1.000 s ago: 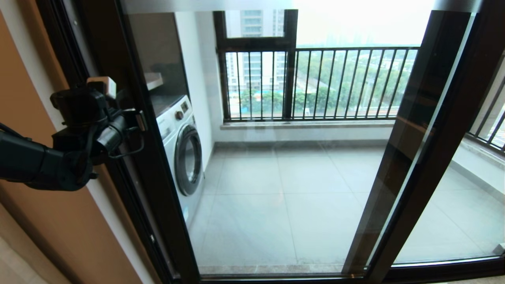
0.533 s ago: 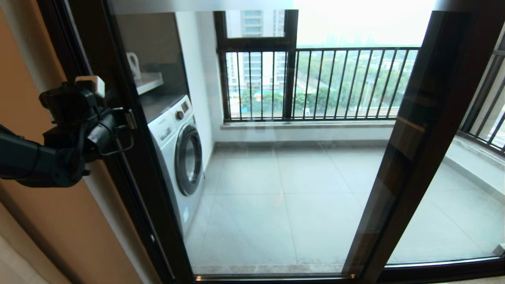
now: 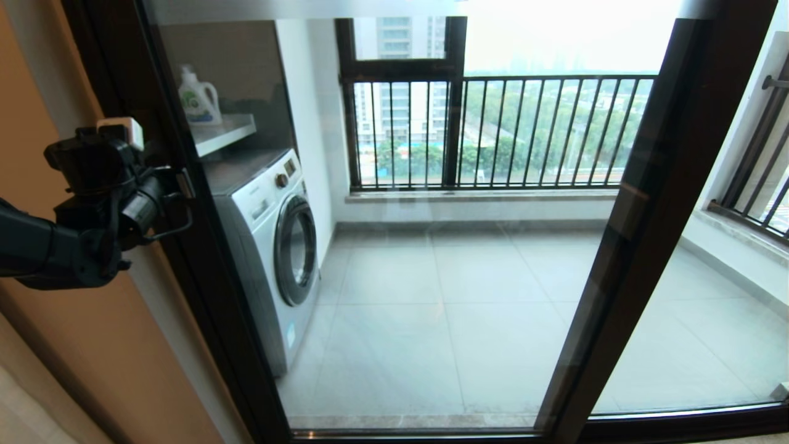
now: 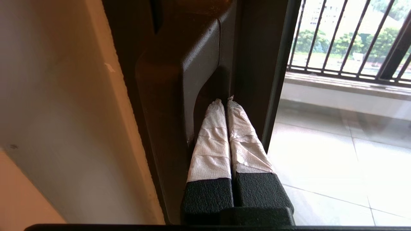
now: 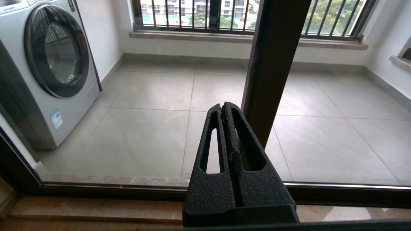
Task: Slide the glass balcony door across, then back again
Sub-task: Close the slid door
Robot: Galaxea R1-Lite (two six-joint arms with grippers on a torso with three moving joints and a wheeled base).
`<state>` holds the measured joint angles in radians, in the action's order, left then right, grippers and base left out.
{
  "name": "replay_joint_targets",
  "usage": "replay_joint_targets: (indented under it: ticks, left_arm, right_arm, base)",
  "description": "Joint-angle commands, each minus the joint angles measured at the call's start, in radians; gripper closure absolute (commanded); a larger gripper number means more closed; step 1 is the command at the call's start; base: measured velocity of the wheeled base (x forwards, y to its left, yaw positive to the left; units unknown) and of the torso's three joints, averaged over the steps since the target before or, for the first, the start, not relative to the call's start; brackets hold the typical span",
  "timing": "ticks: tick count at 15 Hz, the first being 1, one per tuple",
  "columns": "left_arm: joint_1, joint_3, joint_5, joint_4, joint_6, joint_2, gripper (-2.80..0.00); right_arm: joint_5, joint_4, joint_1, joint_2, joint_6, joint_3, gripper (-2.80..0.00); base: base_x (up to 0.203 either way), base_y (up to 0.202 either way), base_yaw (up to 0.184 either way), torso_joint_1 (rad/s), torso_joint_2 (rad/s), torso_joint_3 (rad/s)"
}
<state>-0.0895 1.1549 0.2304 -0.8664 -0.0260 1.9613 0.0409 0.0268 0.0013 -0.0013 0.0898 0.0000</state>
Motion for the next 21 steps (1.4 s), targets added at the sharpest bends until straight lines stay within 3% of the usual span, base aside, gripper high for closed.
replay_joint_targets:
  ticks: [1, 21]
  left_arm:
    - [-0.007, 0.0, -0.003, -0.002, 0.0, 0.01, 0.0]
    - [-0.093, 0.039, -0.022, -0.002, 0.0, 0.051, 0.0]
  right_arm:
    - [0.001, 0.001, 0.0, 0.001, 0.001, 0.011, 0.0]
    - [0.001, 0.001, 0.0, 0.001, 0.001, 0.012, 0.0]
  base:
    - [0.0, 0.0, 0.0, 0.0, 0.0, 0.0]
    - [0.0, 0.0, 0.0, 0.0, 0.0, 0.0]
